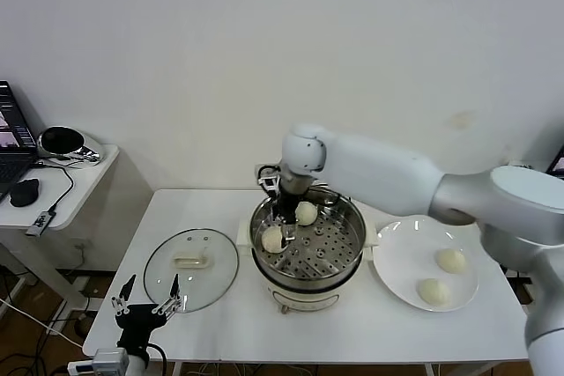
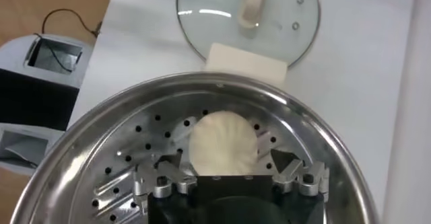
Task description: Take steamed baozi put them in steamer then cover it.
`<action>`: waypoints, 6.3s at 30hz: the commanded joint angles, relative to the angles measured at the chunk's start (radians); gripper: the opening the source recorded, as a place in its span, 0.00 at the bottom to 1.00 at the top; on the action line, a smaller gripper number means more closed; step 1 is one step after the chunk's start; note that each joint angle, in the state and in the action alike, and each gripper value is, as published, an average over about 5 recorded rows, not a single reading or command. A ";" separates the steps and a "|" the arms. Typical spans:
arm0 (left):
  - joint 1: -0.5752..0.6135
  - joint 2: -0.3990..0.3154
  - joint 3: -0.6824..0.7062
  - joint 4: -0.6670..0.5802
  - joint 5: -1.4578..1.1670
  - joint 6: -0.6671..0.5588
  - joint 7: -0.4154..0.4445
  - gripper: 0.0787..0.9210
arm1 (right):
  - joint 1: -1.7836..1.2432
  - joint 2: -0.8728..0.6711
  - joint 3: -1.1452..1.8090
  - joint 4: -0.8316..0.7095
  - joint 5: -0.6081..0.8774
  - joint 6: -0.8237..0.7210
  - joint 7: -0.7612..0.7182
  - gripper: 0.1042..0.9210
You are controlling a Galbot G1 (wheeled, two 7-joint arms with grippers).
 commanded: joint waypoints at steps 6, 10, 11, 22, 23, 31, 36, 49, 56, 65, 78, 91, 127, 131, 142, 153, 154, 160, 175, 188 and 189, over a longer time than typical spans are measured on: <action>-0.012 -0.008 0.010 0.004 0.007 0.026 0.023 0.88 | 0.118 -0.593 0.045 0.226 -0.086 0.135 -0.088 0.88; -0.003 0.000 0.014 0.004 0.011 0.027 0.025 0.88 | 0.059 -0.690 0.054 0.253 -0.150 0.191 -0.100 0.88; -0.003 0.000 0.015 0.007 0.012 0.028 0.026 0.88 | 0.031 -0.709 0.057 0.267 -0.169 0.201 -0.103 0.88; 0.028 -0.011 0.032 0.014 0.040 0.030 0.026 0.88 | -0.530 -0.777 0.423 0.272 -0.390 0.255 -0.104 0.88; 0.030 -0.012 0.033 0.013 0.043 0.030 0.026 0.88 | -0.546 -0.769 0.434 0.260 -0.401 0.259 -0.103 0.88; 0.050 -0.020 0.036 0.006 0.063 0.030 0.024 0.88 | -0.619 -0.709 0.470 0.183 -0.448 0.275 -0.068 0.88; 0.049 -0.027 0.037 0.010 0.073 0.031 0.024 0.88 | -0.631 -0.671 0.467 0.143 -0.468 0.286 -0.058 0.88; 0.042 -0.029 0.037 0.028 0.080 0.032 0.026 0.88 | -0.642 -0.599 0.458 0.077 -0.496 0.298 -0.042 0.88; 0.040 -0.026 0.033 0.031 0.080 0.032 0.026 0.88 | -0.665 -0.579 0.462 0.061 -0.500 0.297 -0.021 0.88; 0.038 -0.028 0.036 0.035 0.079 0.031 0.026 0.88 | -0.663 -0.555 0.447 0.053 -0.503 0.290 -0.009 0.88; 0.031 -0.032 0.043 0.039 0.081 0.032 0.027 0.88 | -0.666 -0.549 0.446 0.039 -0.506 0.278 0.004 0.88; 0.034 -0.034 0.045 0.035 0.081 0.032 0.027 0.88 | -0.670 -0.544 0.450 0.039 -0.489 0.266 -0.002 0.67; 0.013 -0.026 0.054 0.040 0.100 0.028 0.009 0.88 | 0.067 -0.159 0.180 -0.065 -0.083 0.903 -0.201 0.56; 0.016 -0.040 0.053 0.038 0.102 0.022 0.007 0.88 | 0.040 -0.121 0.151 -0.035 -0.063 1.055 -0.181 0.56; 0.025 -0.062 0.055 0.020 0.115 0.011 -0.001 0.88 | -0.012 -0.064 0.121 0.100 -0.437 1.355 -0.080 0.57; 0.031 -0.063 0.053 0.015 0.110 0.007 -0.004 0.88 | -0.031 -0.079 0.020 0.189 -0.435 1.358 -0.071 0.58; 0.031 -0.063 0.053 0.016 0.109 0.007 -0.004 0.88 | -0.037 -0.079 0.019 0.192 -0.434 1.358 -0.071 0.58; 0.025 -0.064 0.057 0.013 0.100 0.008 -0.003 0.88 | -0.069 -0.051 0.014 0.193 -0.444 1.358 -0.075 0.58; 0.018 -0.062 0.048 0.027 0.084 0.008 -0.003 0.88 | -0.111 -0.008 0.007 0.170 -0.468 1.357 -0.060 0.58; 0.013 -0.062 0.050 0.031 0.084 0.009 -0.002 0.88 | -0.071 -0.084 0.059 0.165 -0.446 1.238 -0.018 0.84; 0.013 -0.062 0.049 0.031 0.083 0.009 -0.002 0.88 | -0.063 -0.111 0.072 0.162 -0.431 1.206 -0.018 0.86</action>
